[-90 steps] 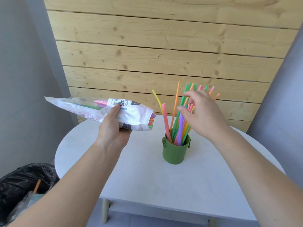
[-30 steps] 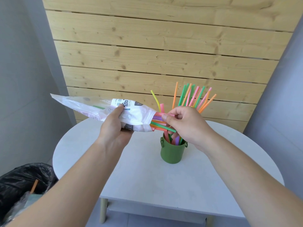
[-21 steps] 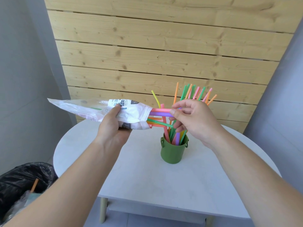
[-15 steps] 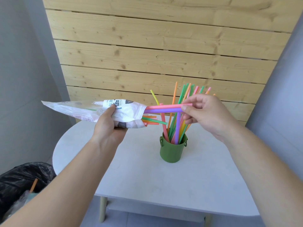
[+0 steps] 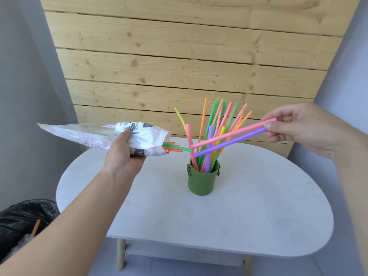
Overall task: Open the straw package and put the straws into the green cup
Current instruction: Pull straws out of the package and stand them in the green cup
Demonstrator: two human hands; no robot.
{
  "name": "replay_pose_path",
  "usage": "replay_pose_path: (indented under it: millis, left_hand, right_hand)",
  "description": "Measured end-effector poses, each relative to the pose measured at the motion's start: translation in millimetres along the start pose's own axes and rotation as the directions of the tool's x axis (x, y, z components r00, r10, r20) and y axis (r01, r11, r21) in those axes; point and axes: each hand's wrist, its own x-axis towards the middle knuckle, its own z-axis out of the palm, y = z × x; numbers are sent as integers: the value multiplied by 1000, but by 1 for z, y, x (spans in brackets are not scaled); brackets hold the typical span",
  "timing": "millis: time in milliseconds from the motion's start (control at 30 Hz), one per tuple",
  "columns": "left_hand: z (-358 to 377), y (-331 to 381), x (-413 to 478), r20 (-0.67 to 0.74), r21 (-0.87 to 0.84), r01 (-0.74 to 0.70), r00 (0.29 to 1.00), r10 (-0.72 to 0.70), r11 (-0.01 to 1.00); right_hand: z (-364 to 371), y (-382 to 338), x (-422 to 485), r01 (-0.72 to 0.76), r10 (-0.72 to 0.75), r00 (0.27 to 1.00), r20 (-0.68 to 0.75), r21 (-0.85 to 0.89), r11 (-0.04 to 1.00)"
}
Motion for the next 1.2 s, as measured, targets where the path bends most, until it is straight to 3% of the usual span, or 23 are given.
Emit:
replay_pose_path:
  millis: [300,767,933,1067,1200]
  left_hand:
    - [3,-9,0,42,30,-3,999,2,1000]
    - [-2,-10,4,72,25,-15,997,14,1000]
    - [-1,-9,2,70,30,-18,997,16,999]
    - [0,-8,1,76,21,-13,997,11,1000]
    - [2,-6,0,78,8,-17,997,16,1000]
  right_hand:
    - [19,7,6,-48,49,999,13,-103,994]
    - [85,-2,30,177,-199,975,-102,-196,965]
    - [102,-5,26,230,-265,963,-51,-359,905]
    - [102,-4,23,250,-282,959,-29,-384,889]
    - [98,-9,21,272,-379,903,-203,-414,869]
